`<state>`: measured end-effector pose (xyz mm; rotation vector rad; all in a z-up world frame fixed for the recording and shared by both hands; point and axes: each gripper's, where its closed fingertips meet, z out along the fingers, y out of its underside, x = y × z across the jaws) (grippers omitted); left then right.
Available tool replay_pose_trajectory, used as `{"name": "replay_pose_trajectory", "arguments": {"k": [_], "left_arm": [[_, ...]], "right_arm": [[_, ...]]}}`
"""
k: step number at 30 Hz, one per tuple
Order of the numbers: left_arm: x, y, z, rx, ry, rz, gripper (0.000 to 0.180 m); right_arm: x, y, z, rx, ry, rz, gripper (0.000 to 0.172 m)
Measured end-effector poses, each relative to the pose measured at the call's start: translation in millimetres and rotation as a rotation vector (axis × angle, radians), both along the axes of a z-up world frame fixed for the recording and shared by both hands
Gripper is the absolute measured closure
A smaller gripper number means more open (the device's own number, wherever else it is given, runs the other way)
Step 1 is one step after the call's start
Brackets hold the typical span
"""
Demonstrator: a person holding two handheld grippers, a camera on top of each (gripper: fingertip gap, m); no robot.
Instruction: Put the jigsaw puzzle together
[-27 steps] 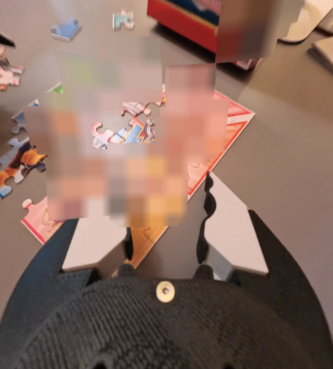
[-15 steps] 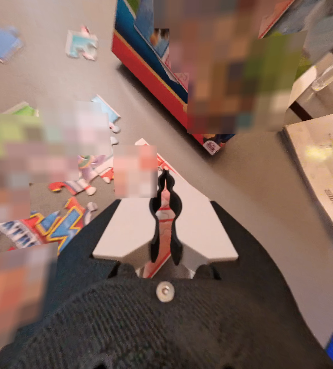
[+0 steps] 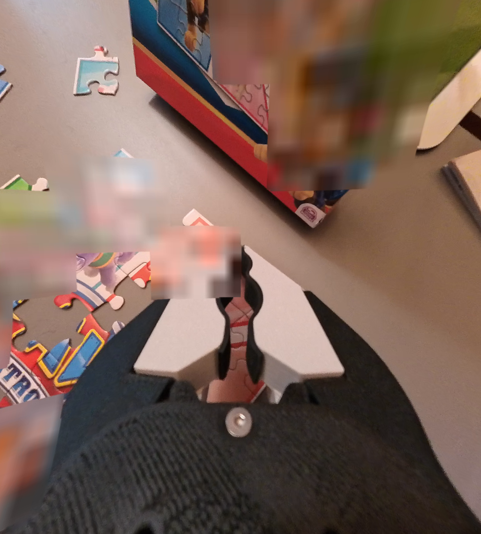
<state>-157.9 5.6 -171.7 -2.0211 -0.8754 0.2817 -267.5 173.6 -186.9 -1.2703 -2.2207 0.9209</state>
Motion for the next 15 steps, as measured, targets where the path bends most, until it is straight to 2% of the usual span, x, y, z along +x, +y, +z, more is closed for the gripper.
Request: {"name": "replay_pose_trajectory", "arguments": {"k": [8,15], "left_arm": [[-0.4,0.5,-18.3,-0.191,0.022,0.009,0.18],[-1.1,-0.5,-18.3,-0.157,-0.015,0.014,0.18]], "right_arm": [[16.1,-1.5,-3.5,0.086,-0.024,0.013,0.172],[21.6,6.8,-2.3,0.004,-0.036,-0.01,0.172]]}}
